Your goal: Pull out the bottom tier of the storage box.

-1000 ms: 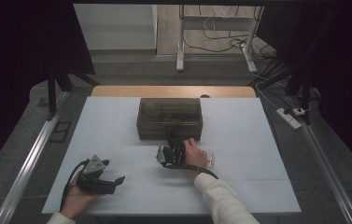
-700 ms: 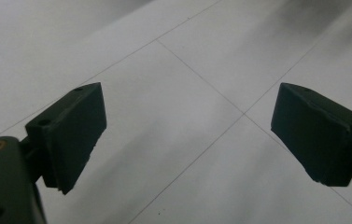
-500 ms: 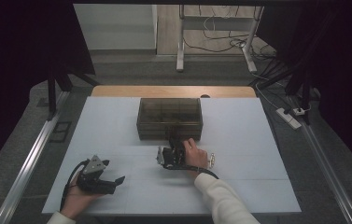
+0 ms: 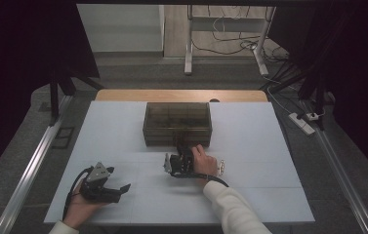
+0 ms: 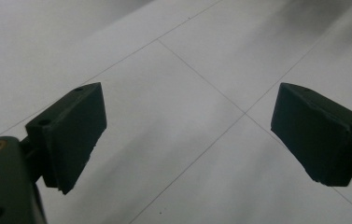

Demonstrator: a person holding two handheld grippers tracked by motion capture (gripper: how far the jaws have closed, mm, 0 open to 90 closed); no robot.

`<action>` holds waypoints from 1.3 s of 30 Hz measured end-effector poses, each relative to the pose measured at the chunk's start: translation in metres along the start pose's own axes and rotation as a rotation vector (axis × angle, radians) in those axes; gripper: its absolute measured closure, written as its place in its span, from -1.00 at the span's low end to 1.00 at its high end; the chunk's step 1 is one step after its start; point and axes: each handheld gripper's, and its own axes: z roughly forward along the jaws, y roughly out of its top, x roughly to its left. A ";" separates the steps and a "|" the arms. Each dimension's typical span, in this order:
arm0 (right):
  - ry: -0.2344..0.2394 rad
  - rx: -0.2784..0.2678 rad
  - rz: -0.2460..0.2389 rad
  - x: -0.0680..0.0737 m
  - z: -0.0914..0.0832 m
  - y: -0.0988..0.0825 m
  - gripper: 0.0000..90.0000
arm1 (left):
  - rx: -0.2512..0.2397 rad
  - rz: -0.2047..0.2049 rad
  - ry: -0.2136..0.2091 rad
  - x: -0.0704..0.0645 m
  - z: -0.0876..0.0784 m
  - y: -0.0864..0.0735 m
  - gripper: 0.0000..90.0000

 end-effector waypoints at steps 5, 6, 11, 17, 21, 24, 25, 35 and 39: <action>-0.005 0.010 -0.016 0.000 -0.002 0.001 0.76 | 0.000 0.001 0.000 0.000 0.000 0.000 -0.77; -0.013 -0.003 -0.010 0.001 -0.001 0.000 0.76 | 0.000 0.001 0.000 0.000 0.000 0.000 -0.77; 0.019 0.029 -0.006 -0.001 -0.001 0.001 0.74 | 0.000 0.001 0.000 0.000 0.000 0.000 -0.77; 0.009 0.013 0.016 0.000 0.000 0.000 0.72 | 0.003 0.002 0.000 0.000 0.000 0.000 -0.77; 0.003 0.021 0.005 0.000 0.000 0.000 0.72 | 0.003 0.003 -0.001 -0.001 0.001 0.000 -0.77; -0.006 0.010 0.001 0.001 0.001 -0.001 0.74 | 0.002 0.003 -0.002 -0.001 0.001 0.000 -0.77; -0.010 0.006 0.000 0.002 0.001 -0.001 0.75 | 0.003 0.002 -0.001 -0.001 0.001 0.000 -0.77; -0.012 -0.004 0.002 0.002 -0.001 -0.001 0.76 | 0.004 0.002 -0.001 0.000 0.001 0.000 -0.77; -0.013 -0.008 -0.005 0.002 -0.002 0.000 0.76 | 0.003 0.000 -0.001 0.000 0.000 0.000 -0.77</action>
